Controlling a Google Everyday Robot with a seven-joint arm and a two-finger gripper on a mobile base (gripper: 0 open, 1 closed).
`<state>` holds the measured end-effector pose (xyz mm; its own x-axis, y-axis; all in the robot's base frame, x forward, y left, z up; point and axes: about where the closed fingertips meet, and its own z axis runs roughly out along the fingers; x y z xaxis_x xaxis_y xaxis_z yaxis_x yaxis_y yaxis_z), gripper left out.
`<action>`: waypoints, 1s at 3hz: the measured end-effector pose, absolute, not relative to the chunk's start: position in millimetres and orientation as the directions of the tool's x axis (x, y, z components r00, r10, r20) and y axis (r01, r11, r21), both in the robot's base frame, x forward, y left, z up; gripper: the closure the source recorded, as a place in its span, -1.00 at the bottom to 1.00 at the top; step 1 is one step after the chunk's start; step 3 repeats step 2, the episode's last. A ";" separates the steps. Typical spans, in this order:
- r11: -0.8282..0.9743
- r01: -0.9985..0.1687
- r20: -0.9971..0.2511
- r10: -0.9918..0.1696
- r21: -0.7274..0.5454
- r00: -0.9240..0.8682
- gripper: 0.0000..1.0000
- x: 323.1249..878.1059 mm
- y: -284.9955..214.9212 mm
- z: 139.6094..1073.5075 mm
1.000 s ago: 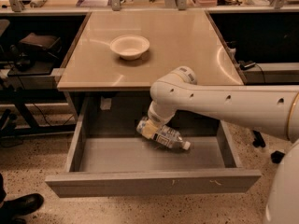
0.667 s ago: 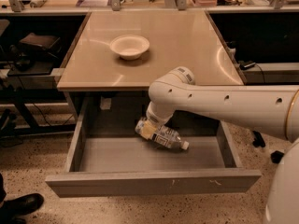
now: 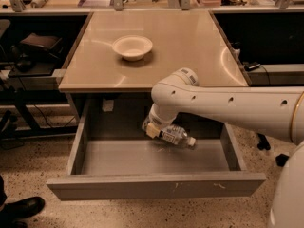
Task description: Place blue plastic bottle into top drawer
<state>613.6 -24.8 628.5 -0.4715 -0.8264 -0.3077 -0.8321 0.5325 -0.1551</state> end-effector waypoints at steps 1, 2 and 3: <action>0.532 -0.832 -0.308 -0.826 -0.155 -0.472 -1.00 613.6 -24.8 628.5; 0.532 -0.832 -0.308 -0.826 -0.155 -0.472 -1.00 613.6 -24.8 628.5; 0.532 -0.832 -0.308 -0.826 -0.155 -0.472 -1.00 613.6 -24.8 628.5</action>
Offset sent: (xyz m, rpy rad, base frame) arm 0.0000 0.0000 0.0000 0.0000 0.0000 0.0000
